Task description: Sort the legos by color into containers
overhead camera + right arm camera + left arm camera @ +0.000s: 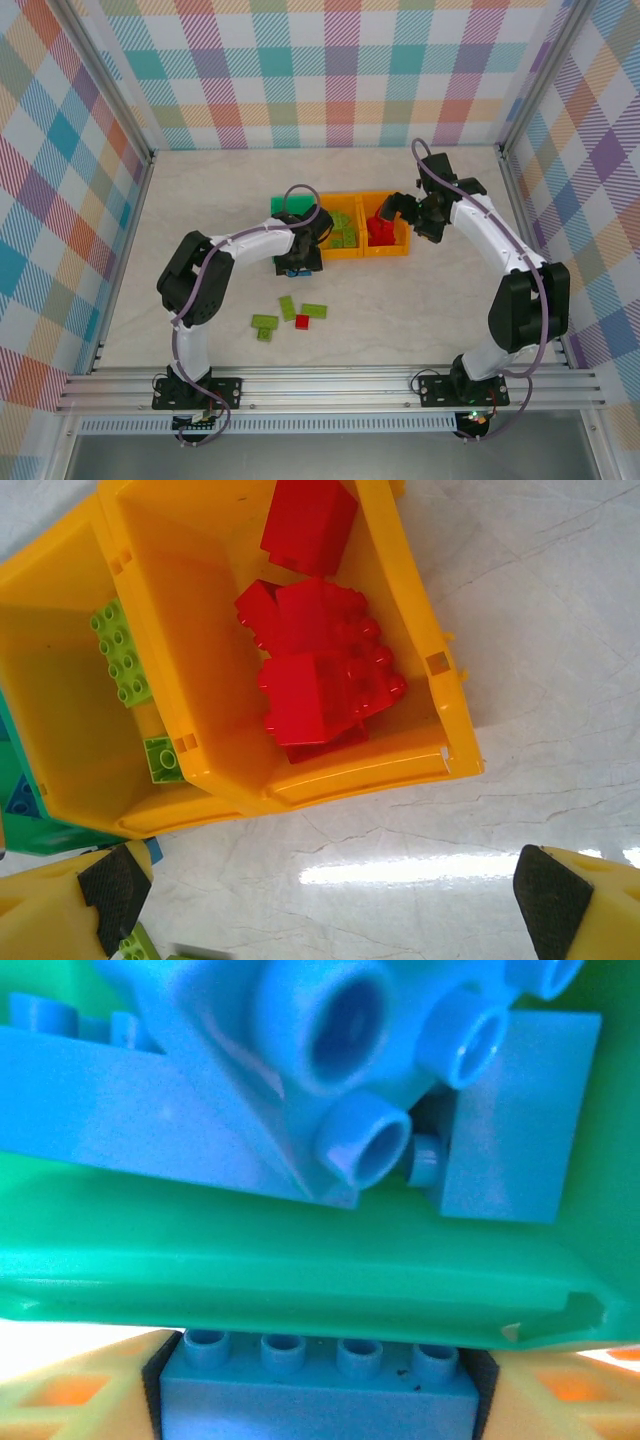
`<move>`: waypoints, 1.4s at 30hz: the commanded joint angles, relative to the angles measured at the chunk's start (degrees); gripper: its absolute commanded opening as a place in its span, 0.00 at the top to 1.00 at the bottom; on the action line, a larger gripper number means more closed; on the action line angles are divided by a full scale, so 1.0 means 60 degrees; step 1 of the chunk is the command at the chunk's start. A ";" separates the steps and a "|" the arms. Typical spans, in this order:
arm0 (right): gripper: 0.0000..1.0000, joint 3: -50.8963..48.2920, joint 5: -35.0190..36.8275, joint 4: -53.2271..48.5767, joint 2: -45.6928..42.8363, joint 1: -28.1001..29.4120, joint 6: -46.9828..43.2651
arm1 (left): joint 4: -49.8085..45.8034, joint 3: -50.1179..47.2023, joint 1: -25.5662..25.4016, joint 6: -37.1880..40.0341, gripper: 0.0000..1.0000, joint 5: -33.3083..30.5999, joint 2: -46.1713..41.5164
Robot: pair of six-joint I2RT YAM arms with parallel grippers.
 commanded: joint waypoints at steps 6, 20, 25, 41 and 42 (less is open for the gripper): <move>0.00 0.0323 -0.0333 0.0149 0.0210 -0.0087 -0.0147 | -0.0262 -0.0401 -0.0135 -0.0274 0.50 -0.0239 -0.0529; 0.04 -0.0126 -0.0592 0.0381 0.0059 0.0082 -0.0319 | -0.1526 0.1442 0.0286 0.0473 0.47 -0.1272 -0.1875; 0.05 -0.1151 -0.0380 0.0625 -0.0558 0.0603 -0.0293 | -0.1542 0.2561 0.1150 0.1294 0.46 -0.0913 -0.1136; 0.07 -0.2390 0.0138 0.1053 -0.0135 0.4028 0.3961 | -0.1498 0.5080 0.2162 0.2355 0.14 0.0928 0.1213; 0.07 -0.2188 0.0192 0.0966 0.0089 0.4237 0.4109 | -0.1482 0.4974 0.2150 0.2332 0.08 0.0963 0.1107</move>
